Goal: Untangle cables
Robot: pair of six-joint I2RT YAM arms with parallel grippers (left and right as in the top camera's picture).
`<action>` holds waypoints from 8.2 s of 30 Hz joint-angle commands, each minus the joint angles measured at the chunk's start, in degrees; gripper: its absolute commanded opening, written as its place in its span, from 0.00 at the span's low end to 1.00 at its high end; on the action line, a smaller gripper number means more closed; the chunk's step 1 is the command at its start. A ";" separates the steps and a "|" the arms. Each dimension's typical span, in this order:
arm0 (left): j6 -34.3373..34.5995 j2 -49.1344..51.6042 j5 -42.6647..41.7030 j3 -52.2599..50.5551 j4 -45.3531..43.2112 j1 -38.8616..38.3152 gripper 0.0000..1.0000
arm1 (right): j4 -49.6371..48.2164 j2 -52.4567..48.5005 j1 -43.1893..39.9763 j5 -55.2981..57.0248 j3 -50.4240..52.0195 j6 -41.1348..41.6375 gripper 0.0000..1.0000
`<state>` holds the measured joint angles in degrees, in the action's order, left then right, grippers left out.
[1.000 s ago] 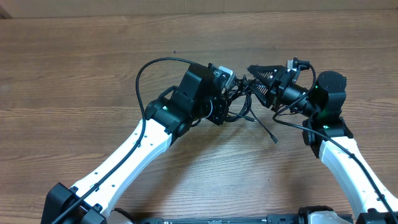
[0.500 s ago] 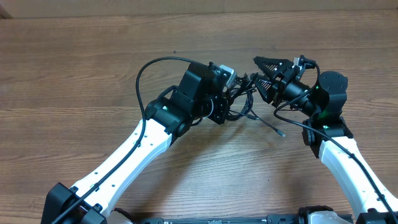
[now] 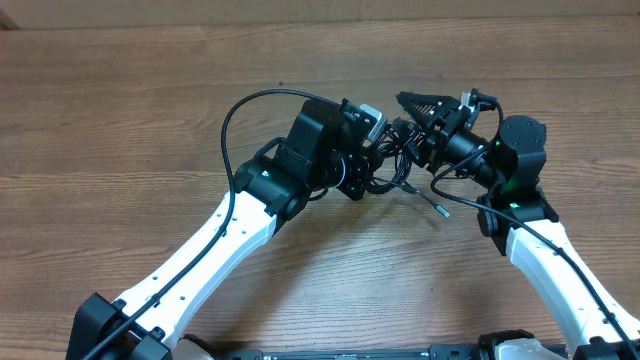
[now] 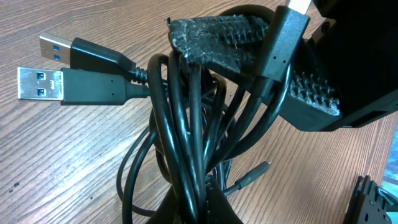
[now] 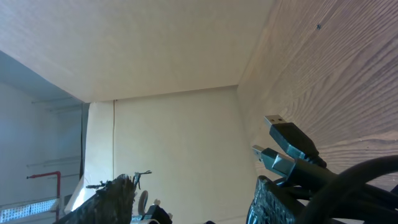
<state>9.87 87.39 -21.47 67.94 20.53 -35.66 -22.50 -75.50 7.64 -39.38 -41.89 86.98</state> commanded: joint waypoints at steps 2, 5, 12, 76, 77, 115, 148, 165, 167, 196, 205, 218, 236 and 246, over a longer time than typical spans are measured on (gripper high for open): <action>-2.16 -0.50 -2.56 0.68 -0.66 -0.39 0.04 | -0.22 0.04 0.50 3.32 -0.52 0.02 0.60; -2.16 -0.50 -2.54 0.68 0.61 -0.37 0.04 | -0.52 0.04 0.33 5.53 -0.52 -0.26 0.61; -2.14 -0.50 -3.80 0.68 6.38 -0.37 0.04 | -10.51 0.04 0.33 7.85 -0.52 -5.03 0.60; -9.01 -0.50 -13.31 0.68 26.12 2.95 0.04 | -17.20 -0.07 0.11 23.06 -0.52 -23.50 0.61; -10.40 -0.50 -15.43 0.68 26.71 3.23 0.04 | -17.22 -0.07 0.11 23.06 -0.52 -23.91 0.61; -15.17 -0.50 -37.79 0.68 15.13 6.58 0.04 | -7.74 -0.07 0.11 19.65 -0.52 -27.50 0.92; -5.05 -0.50 -39.56 0.68 15.15 22.99 0.04 | -3.65 -0.07 0.07 1.11 -0.52 -24.35 1.00; -8.37 -0.50 -53.83 0.68 15.15 24.79 0.04 | 1.86 -0.07 0.02 2.51 -0.52 -37.81 0.99; -11.04 -0.50 -56.41 0.68 15.13 24.79 0.04 | 1.84 -0.07 0.02 1.44 -0.52 -37.79 0.98; -5.40 -0.50 -58.10 0.68 14.34 24.83 0.04 | 5.55 -0.07 0.00 2.19 -0.52 -50.60 0.94; 16.35 -0.50 -58.55 0.68 8.63 24.87 0.04 | 8.46 -0.07 0.00 2.80 -0.50 -70.69 0.99; 41.70 -0.50 -64.13 0.68 -4.35 24.85 0.04 | 5.18 -0.07 0.09 -6.78 -0.50 -79.80 1.00; 45.07 -0.50 -68.39 0.68 -4.35 24.28 0.04 | -1.18 -1.57 0.24 -13.46 -0.50 -91.84 0.84; 45.05 -0.50 -68.61 0.68 -4.35 23.15 0.04 | -4.94 -2.93 0.24 -14.71 -0.52 -95.38 0.78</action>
<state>54.54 87.39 -87.83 67.99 16.49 -12.03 -26.59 -77.87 7.88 -53.39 -41.85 -6.74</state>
